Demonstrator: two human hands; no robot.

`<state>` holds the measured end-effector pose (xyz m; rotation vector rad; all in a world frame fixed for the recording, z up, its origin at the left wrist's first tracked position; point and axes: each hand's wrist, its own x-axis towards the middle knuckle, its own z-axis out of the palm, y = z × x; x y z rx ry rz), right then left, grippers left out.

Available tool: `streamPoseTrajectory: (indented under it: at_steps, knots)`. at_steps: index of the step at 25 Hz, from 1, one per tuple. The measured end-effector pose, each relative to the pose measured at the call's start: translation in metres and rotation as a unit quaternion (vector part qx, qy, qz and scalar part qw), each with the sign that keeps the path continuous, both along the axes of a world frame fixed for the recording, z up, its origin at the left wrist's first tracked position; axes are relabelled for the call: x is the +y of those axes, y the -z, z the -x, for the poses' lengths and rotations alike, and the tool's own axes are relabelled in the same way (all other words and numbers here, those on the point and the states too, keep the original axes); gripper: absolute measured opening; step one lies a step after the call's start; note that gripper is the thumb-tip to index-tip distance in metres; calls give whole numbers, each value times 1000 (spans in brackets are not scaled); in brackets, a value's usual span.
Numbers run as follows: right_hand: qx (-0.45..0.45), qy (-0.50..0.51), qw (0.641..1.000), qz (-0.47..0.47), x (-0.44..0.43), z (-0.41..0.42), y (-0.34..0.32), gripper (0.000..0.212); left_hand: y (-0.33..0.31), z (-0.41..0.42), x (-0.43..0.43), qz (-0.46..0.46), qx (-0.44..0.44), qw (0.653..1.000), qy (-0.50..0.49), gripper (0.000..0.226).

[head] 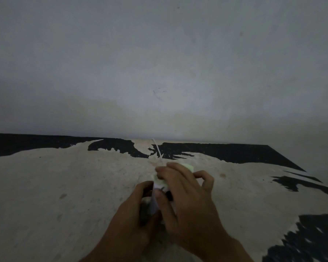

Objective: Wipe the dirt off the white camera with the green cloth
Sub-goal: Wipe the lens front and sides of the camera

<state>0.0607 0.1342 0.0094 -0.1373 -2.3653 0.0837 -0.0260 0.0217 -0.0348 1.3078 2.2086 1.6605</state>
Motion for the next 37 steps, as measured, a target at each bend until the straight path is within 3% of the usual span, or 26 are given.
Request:
streamPoseTrajectory:
  at_steps: [4, 7, 10, 13, 16, 19, 22, 23, 28, 37]
  knots:
    - [-63, -50, 989, -124, -2, 4, 5, 23, 0, -1, -1, -1, -5, 1000, -13, 57]
    - [-46, -36, 996, -74, 7, 2, 1, 26, -1, 2, 7, 5, -53, 998, -28, 72]
    - [-8, 6, 995, 96, 16, 0, -2, 31, 0, 5, 13, 26, -91, 995, -24, 83]
    - [1, -17, 940, 340, 21, 1, 7, 34, 3, 5, 11, 20, -69, 997, -21, 80]
    - [46, -46, 901, 430, 25, 2, 8, 31, 2, 4, 10, 22, -64, 997, -26, 82]
    - [33, -54, 939, 338, 22, 3, 9, 34, 1, 5, 11, 20, -80, 996, -20, 80]
    - [43, 13, 989, 143, 19, 5, 13, 63, 1, 6, 12, 15, -95, 995, -15, 79]
    - [35, 1, 991, 130, 21, 4, 14, 67, 1, 6, 12, 16, -97, 995, -16, 79]
    - [42, -41, 950, 307, 28, -8, 4, 24, 1, 5, 10, 12, -75, 997, -9, 75]
    - [66, -93, 959, 259, 48, -19, 2, 25, -3, 3, 7, 21, -72, 997, 3, 74]
